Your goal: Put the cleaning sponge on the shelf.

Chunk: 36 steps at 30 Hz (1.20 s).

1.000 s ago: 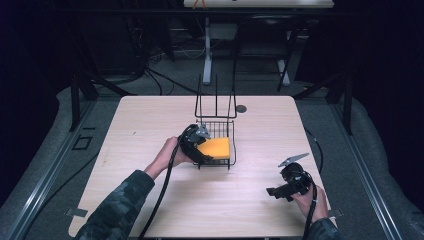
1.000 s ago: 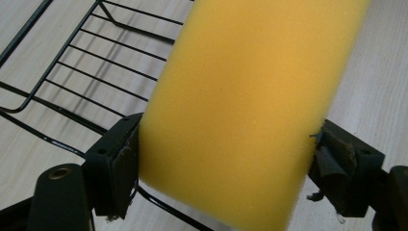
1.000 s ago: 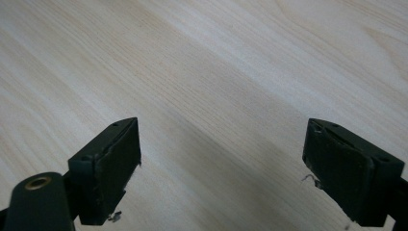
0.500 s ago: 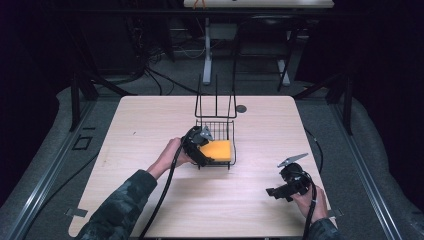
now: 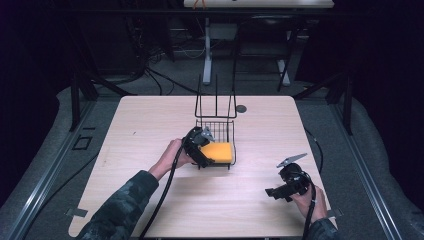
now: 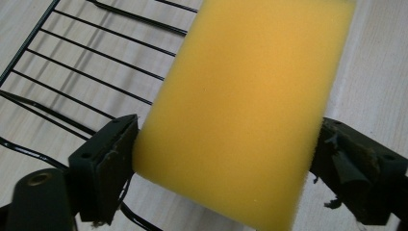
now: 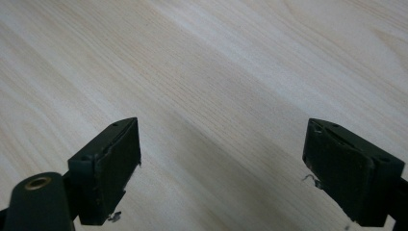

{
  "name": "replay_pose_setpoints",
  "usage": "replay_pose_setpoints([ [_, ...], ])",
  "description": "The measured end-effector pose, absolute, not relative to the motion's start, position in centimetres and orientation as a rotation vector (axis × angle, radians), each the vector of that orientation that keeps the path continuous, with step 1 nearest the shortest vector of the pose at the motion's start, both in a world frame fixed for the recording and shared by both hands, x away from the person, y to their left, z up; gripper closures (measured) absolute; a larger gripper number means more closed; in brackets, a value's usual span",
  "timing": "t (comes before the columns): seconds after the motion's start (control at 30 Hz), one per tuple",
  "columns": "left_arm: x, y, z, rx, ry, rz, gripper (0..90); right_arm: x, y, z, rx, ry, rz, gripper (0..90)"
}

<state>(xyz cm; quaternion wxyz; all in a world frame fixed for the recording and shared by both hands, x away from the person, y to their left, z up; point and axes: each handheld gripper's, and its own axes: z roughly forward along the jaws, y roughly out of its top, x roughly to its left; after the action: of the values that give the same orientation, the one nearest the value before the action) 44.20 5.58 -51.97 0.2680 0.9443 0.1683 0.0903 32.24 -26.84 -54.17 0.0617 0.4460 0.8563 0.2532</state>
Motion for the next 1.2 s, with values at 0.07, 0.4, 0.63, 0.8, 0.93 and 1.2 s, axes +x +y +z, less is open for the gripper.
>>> replay_pose_setpoints([
  [0.07,44.2,5.5,-52.0,2.550,0.456,0.251,7.9,32.2,-26.9,-54.1,1.350,2.594,0.759,12.5],
  [0.4,43.8,5.9,-50.9,2.505,0.456,0.259,0.4,32.2,-27.2,-54.0,1.342,2.572,0.774,12.5],
  [0.63,43.0,6.5,-49.8,2.445,0.474,0.279,0.1,32.0,-27.1,-53.8,1.335,2.570,0.771,12.5],
  [0.8,42.8,7.3,-49.5,2.426,0.492,0.264,0.1,32.1,-27.1,-53.8,1.334,2.568,0.769,12.5],
  [0.93,42.3,8.1,-49.2,2.408,0.521,0.290,0.1,32.0,-27.0,-53.8,1.338,2.569,0.768,12.5],
  [1.2,41.0,10.0,-48.8,2.381,0.579,0.307,0.1,32.0,-27.0,-53.8,1.331,2.573,0.760,12.5],
])
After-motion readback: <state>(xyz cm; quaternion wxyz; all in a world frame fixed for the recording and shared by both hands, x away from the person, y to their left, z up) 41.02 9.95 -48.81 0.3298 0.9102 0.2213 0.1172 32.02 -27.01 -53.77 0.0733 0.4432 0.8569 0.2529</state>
